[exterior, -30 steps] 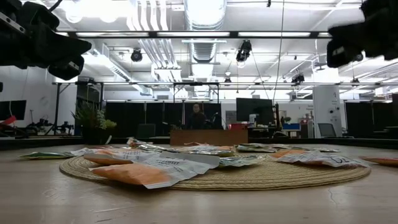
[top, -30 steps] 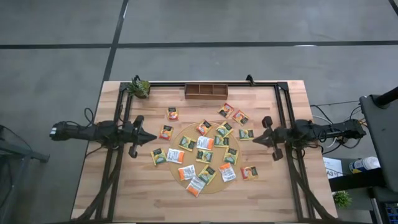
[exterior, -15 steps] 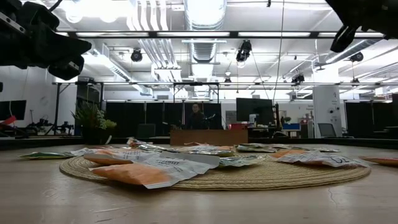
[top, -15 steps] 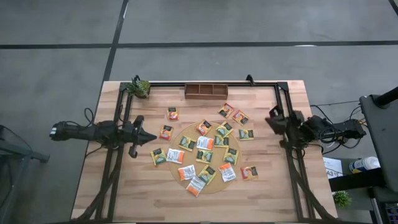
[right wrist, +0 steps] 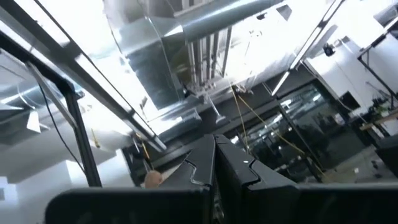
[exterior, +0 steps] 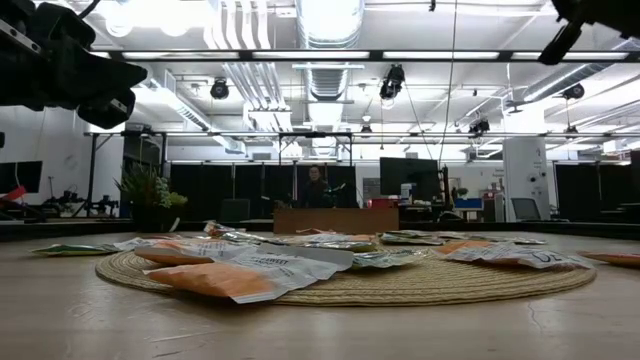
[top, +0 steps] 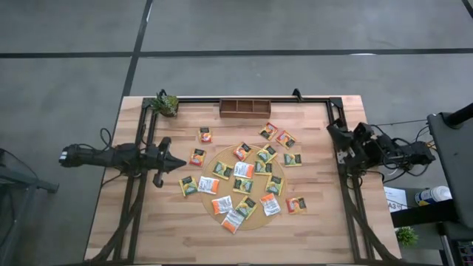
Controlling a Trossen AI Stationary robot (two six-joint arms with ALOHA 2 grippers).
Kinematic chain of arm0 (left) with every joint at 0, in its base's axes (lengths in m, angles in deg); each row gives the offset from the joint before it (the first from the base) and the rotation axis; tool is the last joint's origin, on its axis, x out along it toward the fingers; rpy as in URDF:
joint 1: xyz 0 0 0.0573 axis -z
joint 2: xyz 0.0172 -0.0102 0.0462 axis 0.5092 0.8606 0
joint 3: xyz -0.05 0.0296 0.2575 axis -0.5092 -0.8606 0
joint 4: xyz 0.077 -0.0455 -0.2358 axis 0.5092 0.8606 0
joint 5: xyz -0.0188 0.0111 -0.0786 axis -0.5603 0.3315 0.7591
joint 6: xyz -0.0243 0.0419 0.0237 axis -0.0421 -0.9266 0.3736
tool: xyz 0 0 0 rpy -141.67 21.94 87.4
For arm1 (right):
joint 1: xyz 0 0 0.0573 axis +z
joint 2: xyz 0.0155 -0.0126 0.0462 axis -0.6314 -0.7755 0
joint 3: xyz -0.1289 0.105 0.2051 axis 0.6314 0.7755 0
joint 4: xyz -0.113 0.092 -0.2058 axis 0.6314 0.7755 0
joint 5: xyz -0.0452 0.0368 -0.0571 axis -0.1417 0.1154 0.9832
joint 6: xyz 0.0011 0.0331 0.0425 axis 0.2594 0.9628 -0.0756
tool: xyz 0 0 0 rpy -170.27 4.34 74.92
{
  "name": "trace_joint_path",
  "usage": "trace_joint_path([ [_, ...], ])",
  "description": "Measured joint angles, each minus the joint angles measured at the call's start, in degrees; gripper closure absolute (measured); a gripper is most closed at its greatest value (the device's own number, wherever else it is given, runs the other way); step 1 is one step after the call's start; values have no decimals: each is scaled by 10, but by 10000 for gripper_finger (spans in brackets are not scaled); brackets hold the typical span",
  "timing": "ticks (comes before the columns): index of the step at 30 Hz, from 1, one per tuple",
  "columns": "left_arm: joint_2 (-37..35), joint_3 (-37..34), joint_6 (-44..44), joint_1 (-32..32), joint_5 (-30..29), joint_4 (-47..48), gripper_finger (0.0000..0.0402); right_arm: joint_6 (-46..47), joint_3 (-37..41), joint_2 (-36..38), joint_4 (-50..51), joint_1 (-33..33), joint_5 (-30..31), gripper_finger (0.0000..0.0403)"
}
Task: Pick & Place Tea
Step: Put the yellow tea bag into the right section of the wooden organizer
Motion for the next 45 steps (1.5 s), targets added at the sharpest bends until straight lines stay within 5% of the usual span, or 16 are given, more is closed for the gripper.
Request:
trace_joint_path([
  [25, 0, 0, 0, 0, 0, 0, 402, -79, -260, -279, 68, 0, -6, 394],
  [36, 0, 0, 0, 0, 0, 0, 402, -120, -415, -399, 259, 0, 1, 394],
  [45, 0, 0, 0, 0, 0, 0, 402, -171, -549, -501, 434, -4, 78, 394],
])
